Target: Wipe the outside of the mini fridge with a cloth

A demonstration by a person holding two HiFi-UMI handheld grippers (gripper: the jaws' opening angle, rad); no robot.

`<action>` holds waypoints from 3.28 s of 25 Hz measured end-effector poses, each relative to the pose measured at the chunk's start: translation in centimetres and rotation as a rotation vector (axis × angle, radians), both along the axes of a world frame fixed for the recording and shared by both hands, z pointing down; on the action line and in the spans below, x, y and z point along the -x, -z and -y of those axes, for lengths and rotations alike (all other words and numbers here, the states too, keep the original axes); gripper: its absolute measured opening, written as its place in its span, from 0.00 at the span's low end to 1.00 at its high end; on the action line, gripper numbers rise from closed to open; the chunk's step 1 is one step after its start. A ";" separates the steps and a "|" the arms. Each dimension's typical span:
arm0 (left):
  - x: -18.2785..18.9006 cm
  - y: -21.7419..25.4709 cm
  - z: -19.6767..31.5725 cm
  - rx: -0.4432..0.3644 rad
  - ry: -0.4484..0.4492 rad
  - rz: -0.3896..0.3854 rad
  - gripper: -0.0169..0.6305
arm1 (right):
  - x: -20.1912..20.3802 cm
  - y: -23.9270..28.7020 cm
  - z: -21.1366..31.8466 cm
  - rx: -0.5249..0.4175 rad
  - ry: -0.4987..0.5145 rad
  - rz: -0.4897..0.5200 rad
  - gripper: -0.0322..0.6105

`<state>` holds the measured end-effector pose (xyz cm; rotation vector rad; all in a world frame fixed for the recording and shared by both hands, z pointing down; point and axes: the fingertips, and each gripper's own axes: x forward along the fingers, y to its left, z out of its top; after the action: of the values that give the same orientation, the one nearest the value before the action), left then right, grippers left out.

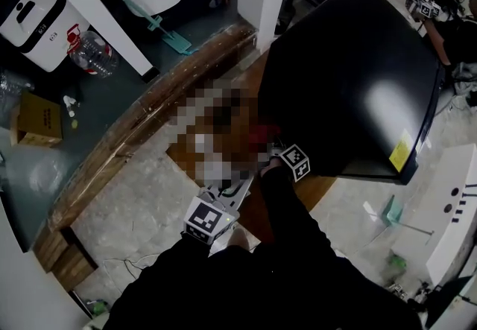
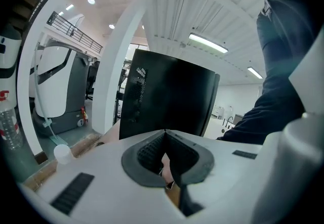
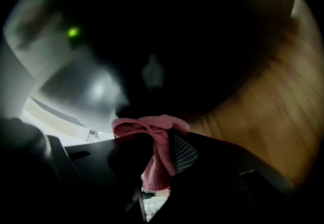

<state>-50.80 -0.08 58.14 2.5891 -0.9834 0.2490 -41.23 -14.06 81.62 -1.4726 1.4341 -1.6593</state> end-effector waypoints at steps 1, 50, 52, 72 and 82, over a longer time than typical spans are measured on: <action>-0.1 0.0 -0.1 0.000 0.000 0.000 0.04 | -0.1 -0.5 -0.1 0.008 0.010 -0.016 0.19; -15.2 7.8 -2.8 -0.156 -0.182 -0.053 0.04 | -13.2 10.1 -11.3 -0.018 0.052 0.049 0.19; -15.6 7.2 -3.0 -0.145 -0.178 -0.048 0.04 | -13.7 7.0 -11.6 0.026 0.050 0.030 0.19; -12.4 8.6 -7.8 -0.145 -0.200 -0.078 0.04 | -11.9 19.4 -18.4 -0.344 0.439 -0.518 0.18; -17.1 12.7 -12.0 -0.174 -0.215 -0.085 0.04 | -15.7 36.1 -24.7 -0.817 0.548 -0.960 0.17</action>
<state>-33.68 11.97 45.48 2.8404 -0.7266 0.1099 -25.52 10.63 45.54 -1.4411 2.7585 -0.2982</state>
